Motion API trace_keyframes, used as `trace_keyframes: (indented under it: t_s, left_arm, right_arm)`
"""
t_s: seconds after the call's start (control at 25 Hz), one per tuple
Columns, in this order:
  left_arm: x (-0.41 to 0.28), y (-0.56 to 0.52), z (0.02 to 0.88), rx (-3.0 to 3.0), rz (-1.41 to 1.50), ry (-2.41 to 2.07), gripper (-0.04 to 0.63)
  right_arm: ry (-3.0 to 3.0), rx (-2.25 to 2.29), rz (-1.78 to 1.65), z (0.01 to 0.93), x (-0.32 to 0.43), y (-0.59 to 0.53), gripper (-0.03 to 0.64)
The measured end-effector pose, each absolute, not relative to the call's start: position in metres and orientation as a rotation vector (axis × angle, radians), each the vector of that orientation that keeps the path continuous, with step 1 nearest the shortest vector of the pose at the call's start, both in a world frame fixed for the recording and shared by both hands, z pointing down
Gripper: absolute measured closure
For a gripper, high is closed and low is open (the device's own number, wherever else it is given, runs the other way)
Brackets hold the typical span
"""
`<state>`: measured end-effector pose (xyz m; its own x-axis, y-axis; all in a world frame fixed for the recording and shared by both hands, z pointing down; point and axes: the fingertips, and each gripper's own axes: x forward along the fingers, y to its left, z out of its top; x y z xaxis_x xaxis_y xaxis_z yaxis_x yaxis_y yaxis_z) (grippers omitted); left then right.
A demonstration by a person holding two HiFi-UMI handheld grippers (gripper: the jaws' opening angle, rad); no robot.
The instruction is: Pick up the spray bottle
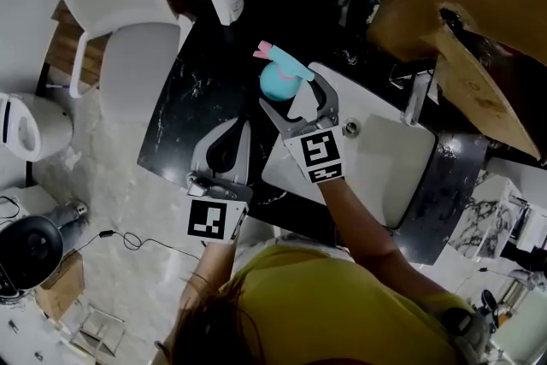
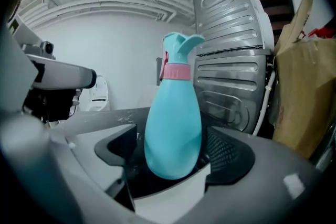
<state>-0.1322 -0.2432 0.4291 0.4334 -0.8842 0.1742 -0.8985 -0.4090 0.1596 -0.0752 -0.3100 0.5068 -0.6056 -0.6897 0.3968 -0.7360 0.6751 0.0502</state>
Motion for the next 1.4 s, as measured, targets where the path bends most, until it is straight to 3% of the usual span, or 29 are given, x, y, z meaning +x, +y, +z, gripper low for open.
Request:
trace_keyframes:
  t_s: [0.72, 1.4]
  left_arm:
    - [-0.127, -0.240, 0.433, 2.458, 0.122, -1.529, 0.591]
    - [-0.116, -0.201, 0.372, 2.540, 0.024, -1.616, 0.592]
  right_arm:
    - [-2.521, 1.178, 0.123, 0.510, -0.079, -0.328, 0.241]
    - [-2.544, 1.352, 0.013, 0.389, -0.037, -0.273, 0.241]
